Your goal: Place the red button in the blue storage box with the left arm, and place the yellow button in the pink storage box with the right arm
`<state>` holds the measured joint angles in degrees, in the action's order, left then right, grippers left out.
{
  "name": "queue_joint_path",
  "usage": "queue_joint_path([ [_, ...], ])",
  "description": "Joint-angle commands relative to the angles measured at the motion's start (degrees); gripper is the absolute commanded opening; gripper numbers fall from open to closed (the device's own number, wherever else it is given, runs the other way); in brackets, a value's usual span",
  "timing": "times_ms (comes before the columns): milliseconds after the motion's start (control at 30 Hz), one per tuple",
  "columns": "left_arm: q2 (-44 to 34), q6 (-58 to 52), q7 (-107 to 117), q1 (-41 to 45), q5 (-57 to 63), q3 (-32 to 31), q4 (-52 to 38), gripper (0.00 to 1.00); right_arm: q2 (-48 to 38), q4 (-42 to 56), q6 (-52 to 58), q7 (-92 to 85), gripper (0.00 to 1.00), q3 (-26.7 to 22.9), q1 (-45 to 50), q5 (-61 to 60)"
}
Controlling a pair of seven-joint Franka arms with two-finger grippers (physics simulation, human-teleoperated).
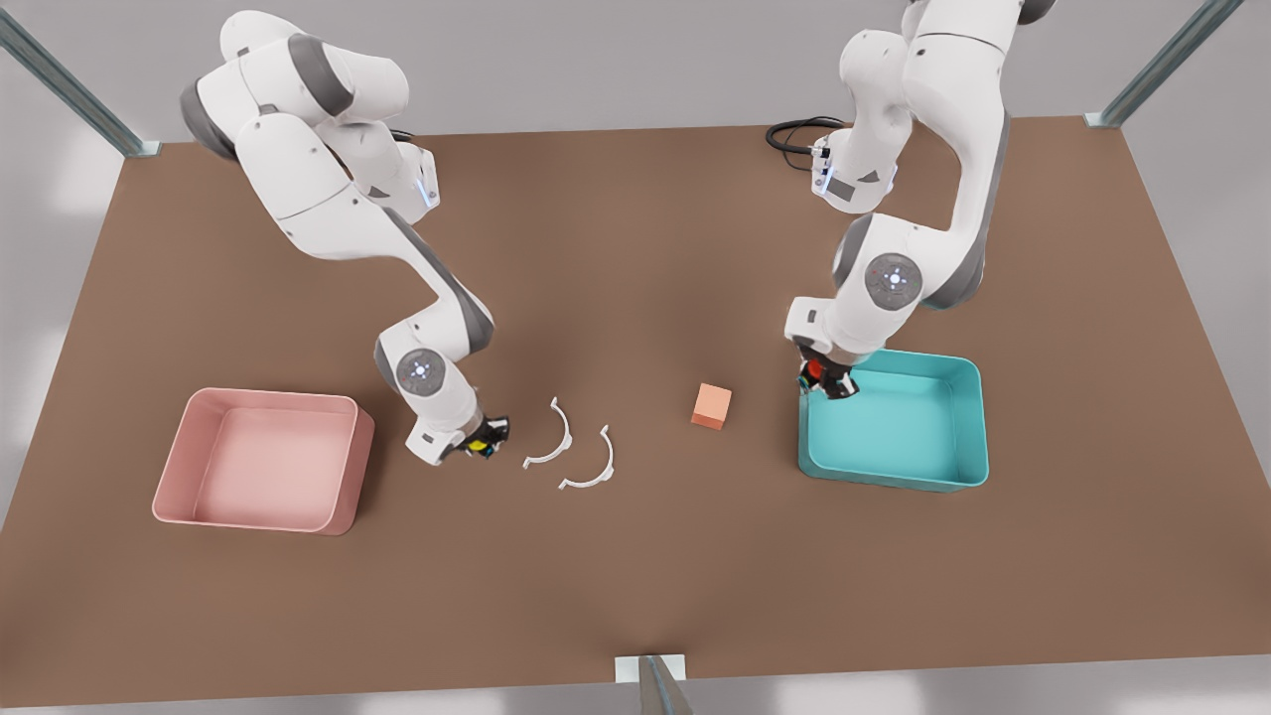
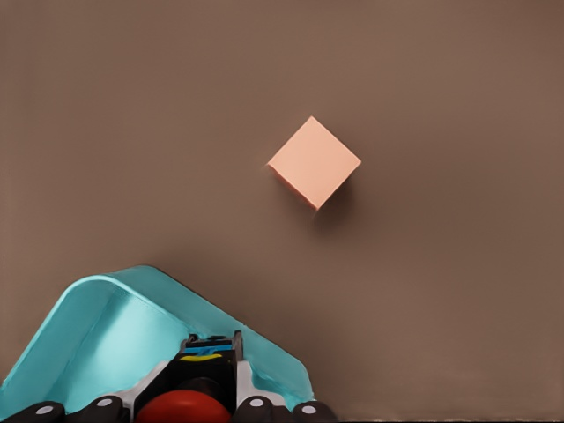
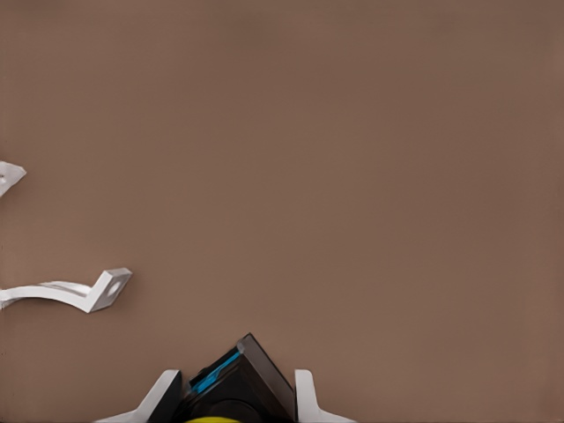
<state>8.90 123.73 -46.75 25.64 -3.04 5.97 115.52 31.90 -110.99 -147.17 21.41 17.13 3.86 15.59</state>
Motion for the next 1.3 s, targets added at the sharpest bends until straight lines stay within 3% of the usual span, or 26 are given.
queue_joint_path([
  [0, -0.55, -10.27, -15.38, -4.46, 0.49, 0.44, -0.12, 0.46, -1.66, 0.42, 1.27, -2.07, 0.52, 0.01, -1.31, 0.4],
  [100, 2.87, -8.68, -20.4, -9.73, 0.49, 0.44, -2.32, 0.46, -8.43, -0.1, 7.41, -7.51, 0.52, 1.33, -6.76, 0.32],
  [167, 7.09, -7.81, -21.72, -11.32, 0.49, 0.44, -5.57, 0.49, -9.22, -0.02, 10.23, -14.46, 0.52, 13.19, -23.54, 0.32],
  [200, 8.32, -6.05, -21.72, -11.4, 0.49, 0.44, -5.57, 0.58, -9.66, 0.42, 12.6, -17.0, 0.52, 14.69, -26.79, 0.32],
  [233, 9.47, -5.7, -21.54, -11.75, -0.12, 0.44, -6.1, 0.83, -10.37, 0.42, 13.57, -21.13, 0.52, 15.39, -30.14, 0.32],
  [267, 11.31, -5.61, -21.54, -12.37, -0.56, 0.44, -6.8, 1.0, -10.02, 0.42, 13.84, -23.87, 0.52, 15.22, -32.34, 0.32],
  [433, 11.32, -5.78, -15.84, -12.55, -0.48, 0.35, -7.33, 1.0, -7.12, 0.42, 13.66, -40.3, 0.52, 15.04, -43.41, 0.32],
  [533, 6.83, -11.76, 12.98, -12.28, -0.74, 0.09, -13.66, 1.0, -2.46, 1.83, 12.61, -43.47, 0.57, 14.69, -45.96, 0.4],
  [633, 6.57, -19.31, 40.05, -12.46, -4.08, -0.17, -25.07, 1.0, -1.22, 3.15, 12.34, -42.68, 0.99, 14.6, -45.35, 0.41],
  [700, 6.13, -24.68, 41.22, -12.9, -3.55, 1.5, -33.08, 1.0, -1.05, 4.37, 12.61, -42.68, 1.0, 14.69, -45.35, 0.49],
  [733, 3.93, -24.77, 43.31, -12.55, 0.48, 1.5, -33.08, 1.0, -1.4, 9.11, 17.6, -41.45, 1.0, 15.48, -44.21, 0.49],
  [767, 1.82, -24.94, 49.29, -12.99, 1.99, 0.71, -33.0, 1.0, -1.4, 19.83, 29.11, -40.05, 1.0, 15.39, -39.91, 0.49],
  [833, -2.31, -28.9, 51.93, -23.09, 1.81, -8.79, -32.03, 1.0, -1.49, 31.8, 44.77, -26.52, 1.0, 15.39, -29.01, 2.69],
  [900, -1.87, -31.54, 52.73, -22.74, 2.34, -8.87, -33.78, 1.0, -2.1, 46.56, 62.87, -17.55, 1.0, 15.48, -19.95, 2.6],
  [933, -1.78, -31.54, 52.73, -22.74, 2.34, -8.87, -33.87, 1.0, -3.59, 47.71, 63.23, -14.73, 1.0, 15.75, -19.51, 2.08],
  [967, -1.78, -31.54, 52.64, -22.74, 2.42, -8.87, -33.87, 1.0, -7.98, 47.27, 62.44, -14.46, 1.0, 13.99, -18.9, 0.15],
  [1000, -1.61, -31.54, 52.55, -22.83, 2.42, -8.79, -34.14, 1.0, -11.5, 47.18, 62.53, -14.99, 1.0, 3.82, -12.05, -2.49],
  [1067, 0.15, -31.8, 52.64, -22.74, 2.42, -8.87, -35.63, 1.0, -22.58, 31.2, 60.24, -15.69, 1.0, -14.9, -1.24, -9.69],
  [1100, 0.76, -31.89, 52.64, -22.74, 2.34, -8.87, -36.51, 1.0, -23.28, 29.26, 60.15, -17.53, 1.0, -18.7, 1.15, -11.46],
  [1167, 1.47, -31.8, 52.64, -22.74, 2.42, -8.87, -36.95, 1.0, -31.29, 15.88, 51.53, -21.14, 1.0, -20.11, 1.67, -11.46],
  [1267, 1.47, -31.8, 52.64, -22.74, 2.42, -8.87, -36.95, 1.0, -30.75, 18.88, 52.69, -21.06, 1.0, -28.45, 9.49, -11.46],
])
